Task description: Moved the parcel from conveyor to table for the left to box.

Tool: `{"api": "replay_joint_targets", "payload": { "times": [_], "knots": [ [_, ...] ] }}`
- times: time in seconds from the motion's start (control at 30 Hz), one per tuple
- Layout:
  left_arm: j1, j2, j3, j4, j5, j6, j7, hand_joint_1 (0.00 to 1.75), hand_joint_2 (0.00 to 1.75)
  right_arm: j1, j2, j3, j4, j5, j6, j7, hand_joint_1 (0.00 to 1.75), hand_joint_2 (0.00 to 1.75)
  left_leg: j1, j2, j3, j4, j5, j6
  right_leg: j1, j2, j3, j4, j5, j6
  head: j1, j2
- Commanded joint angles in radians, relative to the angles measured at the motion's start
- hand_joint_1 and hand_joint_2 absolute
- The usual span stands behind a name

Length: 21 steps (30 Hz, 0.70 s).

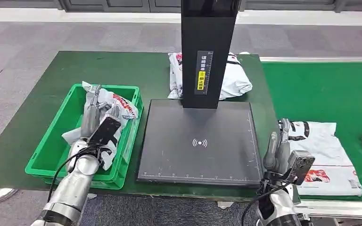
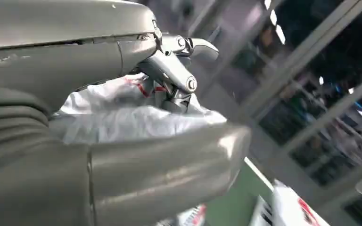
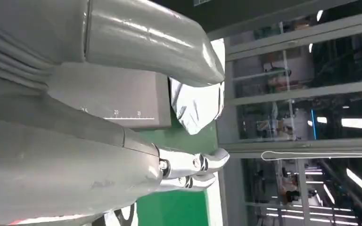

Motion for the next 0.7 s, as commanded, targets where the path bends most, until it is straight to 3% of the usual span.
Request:
{"api": "replay_joint_targets", "payload": {
  "times": [0.03,0.17,0.37,0.47,0.63,0.7],
  "knots": [
    [-0.075,0.024,-0.035,0.074,-0.021,0.026,0.046,0.00,0.00,-0.060,-0.032,-0.036,0.110,-0.001,0.012,0.018,0.00,0.00,0.001,0.000,-0.001,0.000,0.000,0.000,0.001,-0.001,0.000,-0.001,0.000,0.000,0.000,0.000],
    [-0.133,0.028,-0.037,0.200,-0.084,0.091,0.112,0.00,0.00,-0.066,-0.042,-0.024,0.120,0.008,0.014,0.039,0.00,0.00,0.002,0.000,0.000,-0.002,0.001,0.000,0.002,-0.002,0.001,-0.004,0.001,0.000,0.000,0.000],
    [-0.122,0.011,0.075,0.196,0.105,-0.042,0.060,0.00,0.00,0.005,-0.033,-0.036,0.057,0.016,0.025,0.055,0.00,0.00,0.002,0.000,0.000,-0.003,0.000,0.000,0.002,-0.001,0.001,-0.005,0.001,-0.001,0.000,0.000],
    [-0.120,-0.012,0.114,0.152,0.129,0.108,0.023,0.00,0.00,0.025,-0.031,-0.040,0.026,0.038,0.002,0.070,0.00,0.00,0.001,0.000,-0.002,-0.001,-0.001,0.000,0.001,-0.001,-0.002,-0.002,0.000,0.000,0.000,0.000],
    [-0.120,-0.014,0.111,0.142,0.132,0.124,0.024,0.00,0.00,0.018,-0.032,-0.040,0.030,0.041,-0.002,0.072,0.00,0.00,0.000,0.000,-0.004,0.000,-0.001,0.000,0.001,0.000,-0.004,-0.001,-0.001,0.000,0.000,0.000],
    [-0.119,-0.031,0.143,0.122,0.147,0.232,-0.022,0.00,0.00,0.010,-0.033,-0.039,0.037,0.052,-0.017,0.069,0.00,0.00,0.002,0.000,-0.003,0.000,-0.001,0.000,0.002,-0.001,-0.002,-0.003,0.000,0.000,0.000,0.000]
  ]
}}
